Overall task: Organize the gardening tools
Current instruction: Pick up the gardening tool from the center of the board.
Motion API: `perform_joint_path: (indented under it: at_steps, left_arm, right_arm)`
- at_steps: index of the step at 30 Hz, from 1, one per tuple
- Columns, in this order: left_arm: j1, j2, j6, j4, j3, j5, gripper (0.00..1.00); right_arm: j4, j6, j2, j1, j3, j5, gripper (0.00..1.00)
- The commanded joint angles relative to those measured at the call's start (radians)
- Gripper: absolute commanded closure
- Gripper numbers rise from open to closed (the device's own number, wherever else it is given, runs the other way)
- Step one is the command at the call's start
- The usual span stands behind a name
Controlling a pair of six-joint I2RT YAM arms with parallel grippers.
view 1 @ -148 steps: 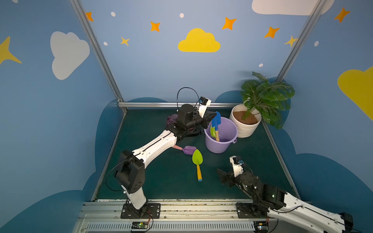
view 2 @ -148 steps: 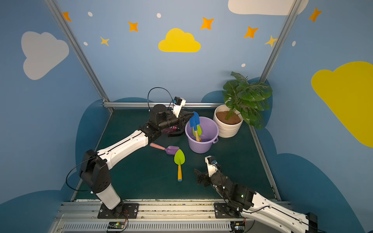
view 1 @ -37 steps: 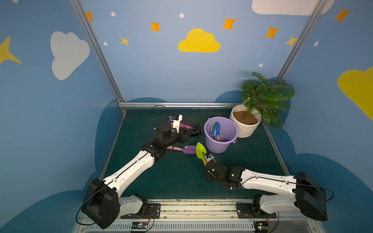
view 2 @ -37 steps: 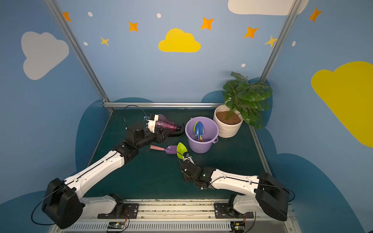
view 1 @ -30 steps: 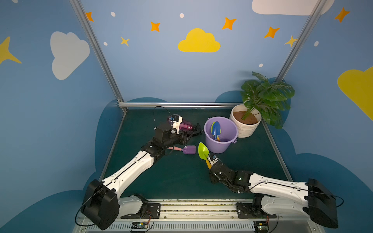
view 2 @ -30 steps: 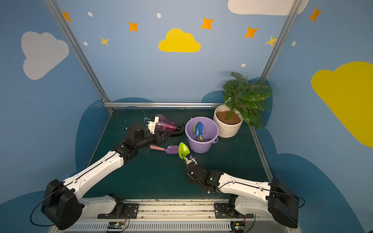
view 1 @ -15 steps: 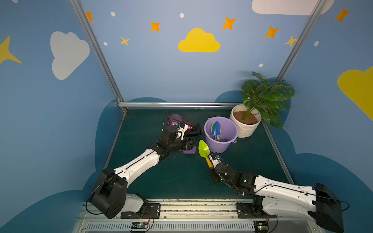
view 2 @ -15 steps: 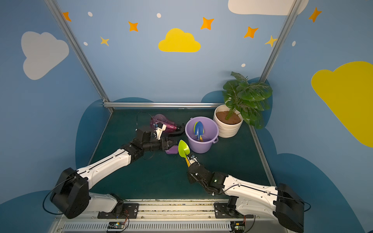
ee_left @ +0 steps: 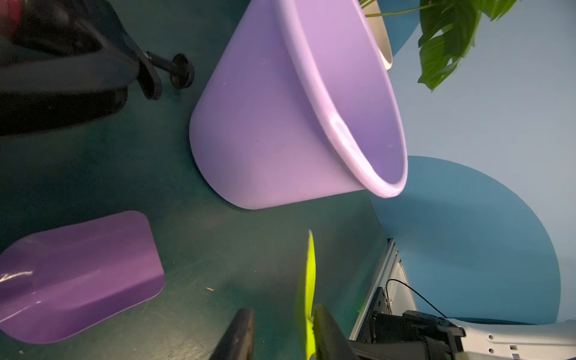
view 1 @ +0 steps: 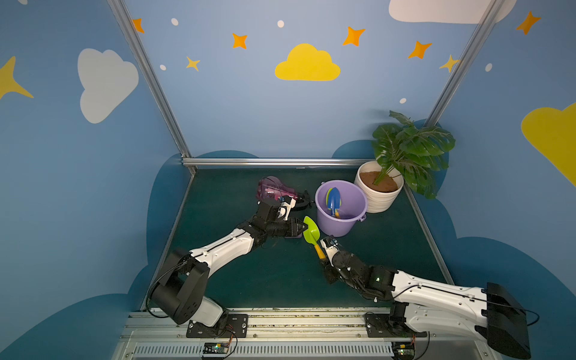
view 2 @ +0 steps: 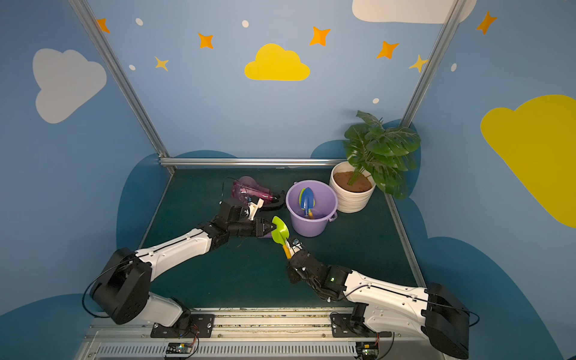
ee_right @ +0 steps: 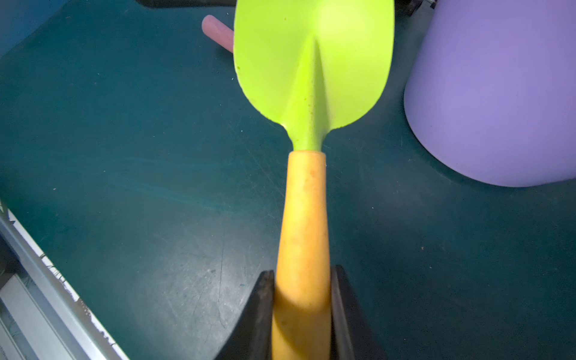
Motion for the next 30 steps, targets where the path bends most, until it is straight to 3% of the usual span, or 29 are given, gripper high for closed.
perform_joint_path:
  at_steps: [1, 12, 18, 25, 30]
  left_arm:
    - [-0.002, 0.014, 0.004, 0.031, 0.008, 0.019, 0.71]
    - [-0.003, 0.007, 0.007, 0.043, 0.007, 0.018, 0.95]
    - [0.0, -0.029, 0.029, 0.037, 0.002, 0.0, 0.97]
    - [0.018, -0.124, 0.092, 0.015, 0.009, -0.066, 0.97]
    - [0.022, -0.181, 0.151, -0.006, 0.059, -0.118, 0.97]
  right_arm:
    - [0.036, -0.011, 0.005, 0.008, 0.0, -0.009, 0.98]
    - [0.027, -0.01, 0.007, 0.01, 0.003, -0.006, 0.93]
    - [0.0, 0.003, -0.013, 0.011, 0.008, -0.003, 0.76]
    - [-0.067, 0.021, -0.09, 0.01, 0.012, 0.021, 0.37]
    - [-0.104, 0.041, -0.144, 0.01, -0.004, 0.051, 0.24]
